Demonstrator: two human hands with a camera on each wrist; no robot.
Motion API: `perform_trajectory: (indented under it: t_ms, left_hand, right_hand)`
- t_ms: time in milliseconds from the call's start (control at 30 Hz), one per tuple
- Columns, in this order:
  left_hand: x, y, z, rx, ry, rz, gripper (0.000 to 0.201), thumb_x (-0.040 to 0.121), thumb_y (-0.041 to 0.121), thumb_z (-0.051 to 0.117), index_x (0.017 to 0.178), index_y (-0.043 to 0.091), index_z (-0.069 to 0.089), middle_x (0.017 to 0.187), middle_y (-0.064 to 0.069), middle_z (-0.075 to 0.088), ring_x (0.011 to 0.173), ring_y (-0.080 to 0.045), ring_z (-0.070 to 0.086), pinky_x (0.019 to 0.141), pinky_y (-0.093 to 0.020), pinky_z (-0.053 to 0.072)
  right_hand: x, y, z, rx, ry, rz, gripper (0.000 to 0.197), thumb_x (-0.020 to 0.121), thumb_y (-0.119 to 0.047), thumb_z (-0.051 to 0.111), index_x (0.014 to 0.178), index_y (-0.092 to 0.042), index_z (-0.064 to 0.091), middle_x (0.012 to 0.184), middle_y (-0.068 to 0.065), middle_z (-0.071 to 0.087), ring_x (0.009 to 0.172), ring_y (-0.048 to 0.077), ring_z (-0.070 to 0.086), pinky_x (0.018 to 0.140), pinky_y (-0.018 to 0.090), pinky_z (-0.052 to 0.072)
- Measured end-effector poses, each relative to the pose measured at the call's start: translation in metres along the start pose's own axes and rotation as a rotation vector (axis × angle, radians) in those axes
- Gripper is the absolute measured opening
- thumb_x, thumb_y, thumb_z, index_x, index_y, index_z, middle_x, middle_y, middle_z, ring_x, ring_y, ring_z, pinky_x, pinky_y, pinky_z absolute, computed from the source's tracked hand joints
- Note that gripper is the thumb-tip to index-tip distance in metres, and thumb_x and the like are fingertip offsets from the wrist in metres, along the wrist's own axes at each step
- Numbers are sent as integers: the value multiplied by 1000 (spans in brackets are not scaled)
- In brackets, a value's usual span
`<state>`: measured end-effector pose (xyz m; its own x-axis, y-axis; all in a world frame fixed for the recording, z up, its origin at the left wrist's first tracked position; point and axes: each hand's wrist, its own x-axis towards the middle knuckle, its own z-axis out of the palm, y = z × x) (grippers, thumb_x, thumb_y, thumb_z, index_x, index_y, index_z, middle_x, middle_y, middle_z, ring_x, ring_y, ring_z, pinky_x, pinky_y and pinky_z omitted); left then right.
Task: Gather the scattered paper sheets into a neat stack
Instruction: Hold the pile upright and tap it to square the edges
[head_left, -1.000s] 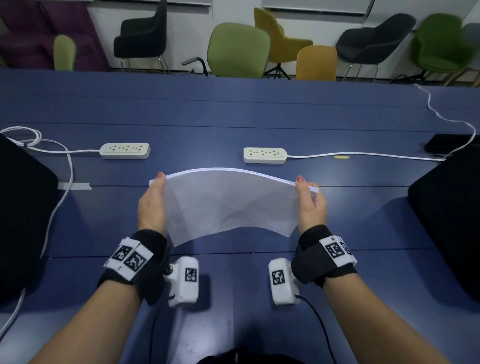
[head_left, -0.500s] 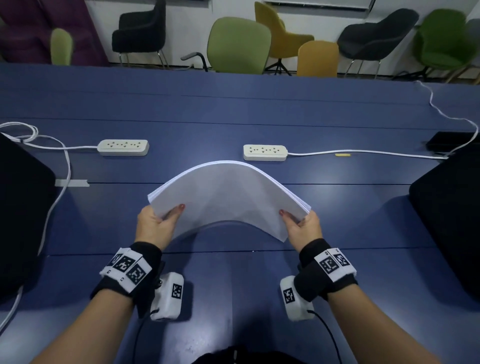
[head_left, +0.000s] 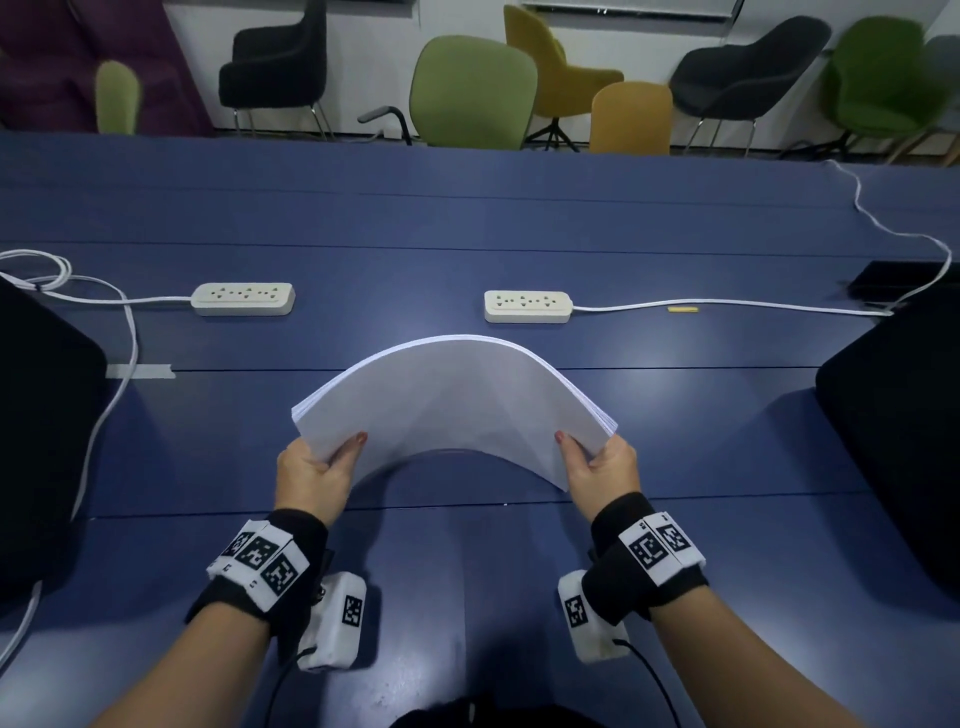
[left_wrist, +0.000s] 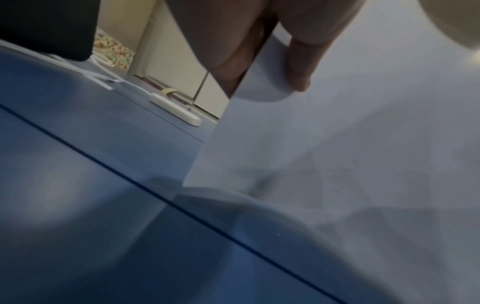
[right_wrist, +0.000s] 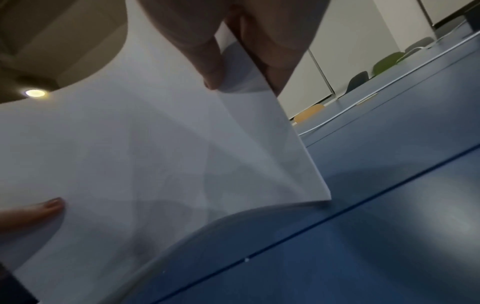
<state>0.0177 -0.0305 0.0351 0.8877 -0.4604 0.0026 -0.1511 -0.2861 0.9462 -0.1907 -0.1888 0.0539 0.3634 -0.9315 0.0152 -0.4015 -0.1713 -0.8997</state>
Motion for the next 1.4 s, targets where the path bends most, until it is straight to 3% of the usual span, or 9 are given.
perform_trajectory:
  t_ms: [333, 500, 633, 700, 833, 933, 1067, 1233, 1400]
  left_hand:
    - [-9, 2, -4, 23, -227, -68, 7, 85, 7, 61, 87, 6, 69, 82, -2, 68, 87, -23, 61, 80, -30, 44]
    - [-28, 1, -5, -248, -320, -190, 24, 85, -2, 59, 85, 21, 65, 72, 16, 74, 78, -10, 68, 82, -30, 52]
    - [-46, 2, 7, -503, -261, -349, 23, 88, -1, 52, 106, 11, 60, 96, 3, 70, 90, -17, 65, 93, -36, 46]
    - [-52, 2, 10, -624, -248, -421, 30, 89, 2, 51, 117, 9, 56, 108, -5, 66, 96, -22, 64, 93, -34, 50]
    - [-60, 4, 10, -790, -347, -436, 25, 82, 7, 62, 106, 12, 63, 94, 1, 75, 80, -13, 72, 62, -23, 58]
    - [-55, 8, 4, -797, -387, -422, 43, 61, 18, 81, 100, 15, 64, 88, 2, 77, 77, -13, 73, 59, -25, 58]
    - [-22, 12, -33, -829, -319, -359, 25, 92, 18, 44, 109, 18, 61, 88, 2, 75, 73, -10, 71, 61, -24, 58]
    - [2, 38, -41, -288, -580, -84, 37, 69, 24, 71, 104, 30, 61, 85, 13, 76, 78, -3, 69, 70, -21, 56]
    - [14, 66, -10, -58, -256, 256, 19, 83, 13, 63, 99, 22, 62, 90, 22, 64, 76, 21, 59, 80, -14, 47]
  right_hand:
    - [11, -19, -8, -34, 52, 34, 27, 86, -8, 59, 112, -3, 58, 97, 8, 64, 87, 16, 57, 67, 9, 34]
    - [25, -13, -17, -84, 298, 161, 105, 68, -25, 78, 147, -19, 10, 151, 10, 27, 139, 28, 26, 114, 39, 19]
    - [4, 0, -8, 714, 17, 572, 128, 49, -33, 89, 146, -29, 6, 146, 7, 35, 128, 26, 43, 101, 50, 42]
    - [-10, -3, 2, 1040, -293, 668, 109, 40, -42, 89, 135, -26, 38, 121, 7, 58, 105, 23, 59, 75, 42, 56]
    - [-11, -24, 14, 1057, -359, 417, 23, 90, -3, 48, 109, -14, 56, 103, 4, 66, 86, 17, 67, 70, 32, 58]
    - [-2, -28, 11, 994, -309, 254, 29, 91, 9, 40, 105, -7, 59, 94, 0, 72, 86, 15, 69, 75, 26, 58]
    - [7, -24, -2, 850, -259, 83, 36, 88, 14, 40, 96, -13, 63, 85, -7, 75, 84, 10, 70, 77, 22, 56]
    - [12, -30, -10, 675, -290, -43, 52, 86, 19, 39, 82, -21, 72, 76, -13, 75, 75, 2, 70, 68, 16, 55]
    - [13, -44, 0, 566, -231, -184, 41, 88, 17, 40, 92, -21, 57, 74, -27, 71, 77, -9, 66, 73, 9, 50]
